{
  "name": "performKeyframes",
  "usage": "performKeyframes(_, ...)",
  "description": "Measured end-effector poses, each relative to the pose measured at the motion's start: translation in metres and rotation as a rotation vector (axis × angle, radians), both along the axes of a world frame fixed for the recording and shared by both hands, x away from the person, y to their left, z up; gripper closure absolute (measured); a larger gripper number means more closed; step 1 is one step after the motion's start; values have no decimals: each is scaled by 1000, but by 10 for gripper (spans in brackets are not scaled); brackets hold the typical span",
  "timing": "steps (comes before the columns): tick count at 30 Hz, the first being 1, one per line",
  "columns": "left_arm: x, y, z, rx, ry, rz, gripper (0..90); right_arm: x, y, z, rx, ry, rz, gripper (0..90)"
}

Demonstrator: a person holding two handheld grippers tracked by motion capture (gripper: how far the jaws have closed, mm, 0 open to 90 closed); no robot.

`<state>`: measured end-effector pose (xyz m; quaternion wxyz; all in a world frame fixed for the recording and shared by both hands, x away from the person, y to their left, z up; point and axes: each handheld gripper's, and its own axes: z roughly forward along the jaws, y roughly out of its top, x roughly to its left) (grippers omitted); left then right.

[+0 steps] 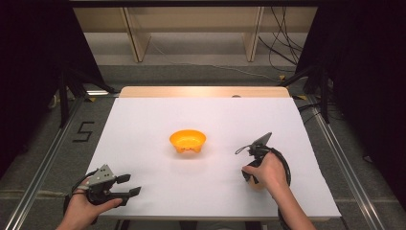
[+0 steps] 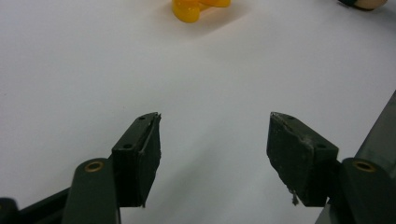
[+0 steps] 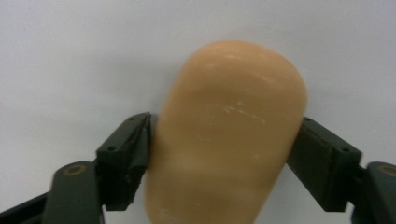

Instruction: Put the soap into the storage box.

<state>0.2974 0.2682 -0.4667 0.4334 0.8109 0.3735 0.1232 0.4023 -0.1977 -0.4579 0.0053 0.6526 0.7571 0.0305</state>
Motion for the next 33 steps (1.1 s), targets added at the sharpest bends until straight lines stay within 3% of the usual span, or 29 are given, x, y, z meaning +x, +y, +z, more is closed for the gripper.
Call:
performKeyframes(2, 0, 0, 0, 4, 0, 4, 348, -1, 0, 1, -6, 1, 17, 309)
performKeyframes(3, 0, 0, 0, 5, -1, 2, 348, -1, -3, 1, 29, 8, 70, 317)
performKeyframes(5, 0, -1, 0, 7, -2, 6, 348, -3, -2, 1, -4, -13, 71, 324)
performKeyframes(6, 0, -1, 0, 6, -1, 6, 348, -3, -4, 1, 23, -1, 101, 325)
performKeyframes(7, 0, -1, -1, 7, -1, 6, 348, -5, -3, 0, 4, -21, 113, 327)
performKeyframes(8, 0, -1, -1, -1, -4, 6, 348, -6, -3, 0, -10, -29, 138, 328)
performKeyframes(9, 0, -1, -1, -3, -2, 3, 348, -7, -5, 1, -5, -24, 203, 330)
performKeyframes(10, 0, -1, -1, -6, -3, 3, 348, -7, -5, 1, -5, -24, 203, 330)
performKeyframes(12, 0, -1, -1, -8, 5, 2, 348, -9, -8, 1, 1, -35, 264, 331)
performKeyframes(14, 1, 0, -1, 15, 2, -5, 348, -10, -13, 0, 20, -49, 339, 331)
performKeyframes(15, 0, -2, -1, -11, 4, 4, 349, -10, -14, 1, 32, -33, 349, 331)
performKeyframes(18, 1, 0, -1, 17, 3, -2, 349, -11, -19, 2, 50, -36, 429, 332)
performKeyframes(19, 0, -2, -1, -7, 1, 12, 349, -12, -19, 1, 52, -55, 425, 332)
performKeyframes(22, 0, -2, -2, -16, -1, 6, 349, -13, -20, 2, 59, -54, 430, 332)
performKeyframes(25, 0, -1, -3, -13, -5, 7, 349, -12, -22, 2, 58, -57, 473, 332)
performKeyframes(33, 0, -1, -3, -14, -5, 7, 350, -14, -26, 4, 64, -91, 476, 333)
